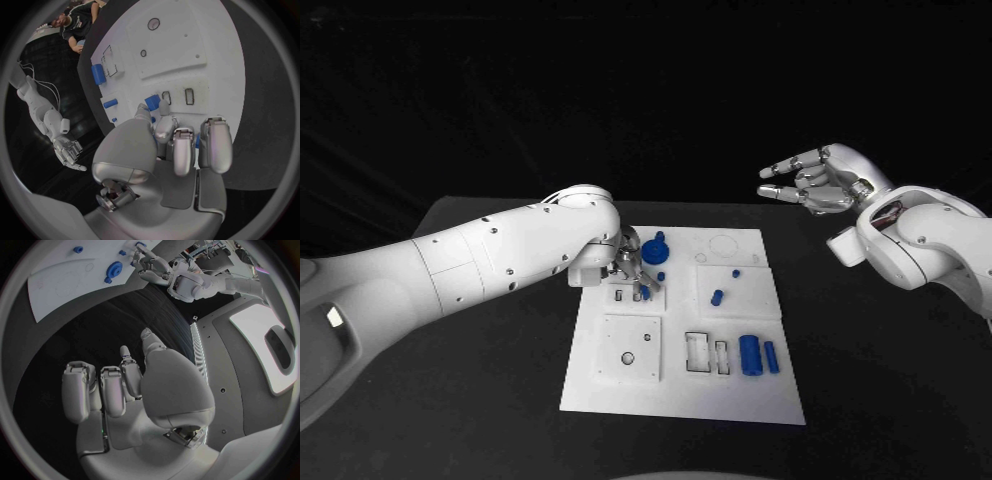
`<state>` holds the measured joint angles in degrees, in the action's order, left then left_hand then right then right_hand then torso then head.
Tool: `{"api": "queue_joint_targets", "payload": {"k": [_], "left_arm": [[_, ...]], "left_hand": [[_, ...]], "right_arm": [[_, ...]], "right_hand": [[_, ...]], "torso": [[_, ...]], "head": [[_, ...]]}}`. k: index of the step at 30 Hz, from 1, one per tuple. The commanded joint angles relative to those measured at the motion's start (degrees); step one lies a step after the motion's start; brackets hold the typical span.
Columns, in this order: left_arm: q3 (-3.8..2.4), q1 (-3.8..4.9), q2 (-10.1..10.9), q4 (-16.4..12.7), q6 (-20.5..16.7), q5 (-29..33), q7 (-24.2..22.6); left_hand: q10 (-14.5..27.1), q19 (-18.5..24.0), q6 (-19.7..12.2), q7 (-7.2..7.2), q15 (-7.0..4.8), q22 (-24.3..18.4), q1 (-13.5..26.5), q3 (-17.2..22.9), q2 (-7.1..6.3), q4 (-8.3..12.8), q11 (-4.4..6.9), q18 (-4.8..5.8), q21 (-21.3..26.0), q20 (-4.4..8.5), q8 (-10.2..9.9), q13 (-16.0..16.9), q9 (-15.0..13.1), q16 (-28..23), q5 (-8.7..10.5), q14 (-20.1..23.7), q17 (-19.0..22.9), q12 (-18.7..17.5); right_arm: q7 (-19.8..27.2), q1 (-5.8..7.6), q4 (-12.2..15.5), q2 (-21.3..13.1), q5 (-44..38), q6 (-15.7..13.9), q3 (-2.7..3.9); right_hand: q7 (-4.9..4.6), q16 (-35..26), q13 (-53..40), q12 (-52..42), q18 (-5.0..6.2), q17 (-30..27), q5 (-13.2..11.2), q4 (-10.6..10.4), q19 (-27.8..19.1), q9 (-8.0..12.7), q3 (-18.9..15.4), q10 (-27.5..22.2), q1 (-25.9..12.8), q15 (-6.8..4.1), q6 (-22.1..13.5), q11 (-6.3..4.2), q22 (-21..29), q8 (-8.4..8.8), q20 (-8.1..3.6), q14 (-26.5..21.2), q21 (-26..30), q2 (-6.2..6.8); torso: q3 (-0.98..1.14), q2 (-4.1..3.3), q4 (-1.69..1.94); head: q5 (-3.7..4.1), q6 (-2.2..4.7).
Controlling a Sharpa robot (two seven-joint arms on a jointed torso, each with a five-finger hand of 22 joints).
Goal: Assemble the parts on the task board
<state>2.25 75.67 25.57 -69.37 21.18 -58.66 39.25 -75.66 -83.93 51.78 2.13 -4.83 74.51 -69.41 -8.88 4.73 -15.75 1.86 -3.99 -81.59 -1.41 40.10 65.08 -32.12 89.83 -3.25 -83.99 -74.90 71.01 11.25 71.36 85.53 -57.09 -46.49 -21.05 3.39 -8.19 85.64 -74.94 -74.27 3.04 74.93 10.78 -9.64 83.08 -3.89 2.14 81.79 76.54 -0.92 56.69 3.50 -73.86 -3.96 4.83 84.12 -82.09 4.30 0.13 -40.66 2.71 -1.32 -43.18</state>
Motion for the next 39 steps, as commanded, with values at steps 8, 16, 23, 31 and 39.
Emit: {"api": "queue_joint_targets", "payload": {"k": [8, 16, 23, 31, 39], "left_arm": [[-0.01, -0.02, -0.21, 0.06, 0.64, 1.24, 0.10], [0.00, -0.04, -0.07, -0.31, 0.39, 3.08, -0.10], [-0.01, -0.12, 0.29, -1.02, -1.63, 3.64, -0.41], [-0.02, -0.34, 1.21, -1.89, -5.05, 3.78, -1.00], [-0.09, -0.70, 2.79, -3.36, -7.95, 4.62, -1.79]], "left_hand": [[-0.08, -1.59, -1.38, -0.49, -0.88, 0.18, -7.29, 7.18, 1.33, 2.97, 0.44, 1.00, -0.25, 0.82, -0.33, 0.01, -0.79, 0.17, -2.11, -6.01, -15.10, 0.05], [0.60, -1.54, -2.56, -0.10, -0.89, 0.28, -13.44, 19.06, -1.42, 7.34, 0.28, 1.03, -0.18, 1.03, -2.19, -0.64, -0.75, 0.17, -7.58, -6.01, -15.10, -1.22], [-0.05, -1.50, -2.19, 0.43, -0.41, 0.45, -7.26, 37.82, -9.54, 7.90, 0.00, 1.03, -0.06, 0.43, -1.81, -0.97, -2.91, 0.17, -7.95, -6.01, -15.10, -1.67], [-0.35, -1.55, -2.23, 0.30, -0.42, 0.65, -4.79, 42.21, -11.04, 9.20, -0.10, 1.03, -0.09, 0.47, -1.35, -0.81, -4.01, 0.17, -7.74, -6.01, -15.10, -1.53], [-0.42, -1.54, -2.13, 0.25, -0.43, 0.62, -3.72, 42.95, -11.35, 9.27, -0.08, 1.02, -0.05, 0.48, -1.18, -0.84, -4.33, 0.17, -7.65, -6.01, -15.10, -1.53]], "right_arm": [[-0.10, -0.02, -0.05, 0.11, -0.69, 0.90, 0.00], [-0.13, -0.02, -0.15, 0.15, -0.79, 1.09, -0.01], [-0.09, -0.03, -0.26, 0.24, -0.82, 1.20, -0.01], [-0.12, -0.05, -0.31, 0.31, -0.88, 1.42, -0.04], [-0.57, -0.09, 0.39, 0.45, -3.73, 2.41, -0.22]], "right_hand": [[-0.13, -0.32, -4.40, 0.25, 0.42, 7.23, 0.27, 0.08, -0.31, -0.04, -0.37, -0.40, 0.35, -0.11, 0.07, -0.17, -0.02, -0.03, 0.07, 4.02, 0.35, -0.20], [-0.13, -0.33, -4.41, 0.22, 0.42, 7.22, 0.34, 0.10, -0.31, -0.04, -0.37, -0.38, 0.38, -0.11, 0.08, -0.17, -0.02, -0.04, 0.07, 4.02, 0.35, -0.22], [-0.12, -0.31, -4.42, 0.20, 0.41, 7.27, 0.39, 0.13, -0.30, -0.04, -0.38, -0.37, 0.40, -0.11, 0.10, -0.18, -0.03, -0.05, 0.07, 4.03, 0.34, -0.24], [-0.12, -0.29, -4.46, 0.14, 0.41, 7.30, 0.41, 0.13, -0.29, -0.05, -0.39, -0.34, 0.40, -0.11, 0.11, -0.18, -0.05, -0.05, 0.07, 4.04, 0.34, -0.24], [0.01, -0.22, -4.52, -0.10, 0.37, 7.52, 0.60, 1.88, -0.13, -0.14, 0.39, -0.19, 2.75, -0.27, 0.70, -0.36, -0.18, -0.27, -0.08, 4.13, 0.32, -1.10]], "torso": [[0.02, 0.01, -0.01], [0.03, -0.01, 0.03], [0.01, -0.01, 0.03], [0.03, 0.01, 0.00], [-0.07, 0.02, 0.02]], "head": [[-0.03, -0.20], [-0.03, -0.39], [-0.09, -0.40], [-0.10, -0.28], [0.01, -0.28]]}}
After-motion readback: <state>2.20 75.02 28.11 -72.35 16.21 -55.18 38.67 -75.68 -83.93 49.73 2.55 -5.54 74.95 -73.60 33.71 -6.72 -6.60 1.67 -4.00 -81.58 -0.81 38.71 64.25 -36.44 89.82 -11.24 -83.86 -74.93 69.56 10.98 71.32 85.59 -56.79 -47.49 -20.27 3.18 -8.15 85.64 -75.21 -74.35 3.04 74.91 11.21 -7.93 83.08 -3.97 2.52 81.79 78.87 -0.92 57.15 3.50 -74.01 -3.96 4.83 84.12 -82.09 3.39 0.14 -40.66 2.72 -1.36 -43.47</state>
